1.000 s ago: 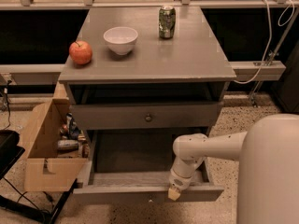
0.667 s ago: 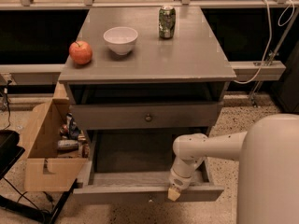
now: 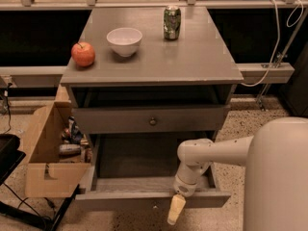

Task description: Open middle drawer

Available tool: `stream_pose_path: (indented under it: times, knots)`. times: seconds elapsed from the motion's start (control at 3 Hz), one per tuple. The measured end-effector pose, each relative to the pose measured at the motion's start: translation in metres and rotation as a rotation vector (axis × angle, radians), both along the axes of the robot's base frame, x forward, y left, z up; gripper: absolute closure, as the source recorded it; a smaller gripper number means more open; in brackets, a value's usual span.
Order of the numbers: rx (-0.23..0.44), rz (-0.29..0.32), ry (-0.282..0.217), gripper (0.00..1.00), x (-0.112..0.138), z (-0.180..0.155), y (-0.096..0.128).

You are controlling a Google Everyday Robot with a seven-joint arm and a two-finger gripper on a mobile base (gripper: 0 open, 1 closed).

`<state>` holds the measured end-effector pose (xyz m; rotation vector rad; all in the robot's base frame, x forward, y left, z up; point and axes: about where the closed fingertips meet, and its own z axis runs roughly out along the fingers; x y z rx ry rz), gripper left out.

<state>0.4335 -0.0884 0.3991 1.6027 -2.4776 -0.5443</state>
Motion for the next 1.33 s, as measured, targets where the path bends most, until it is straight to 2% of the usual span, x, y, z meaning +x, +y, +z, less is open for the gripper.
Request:
stream_pose_path:
  times: [0.33,0.67,1.0,1.33]
  knots:
    - [0.036,0.030,-0.033,0.00,0.001,0.027,-0.009]
    - [0.088,0.094,-0.075,0.00,-0.007,0.109,-0.033]
    - [0.086,0.148,-0.130,0.00,-0.024,0.190,-0.061]
    - [0.080,0.179,-0.172,0.00,-0.030,0.240,-0.076]
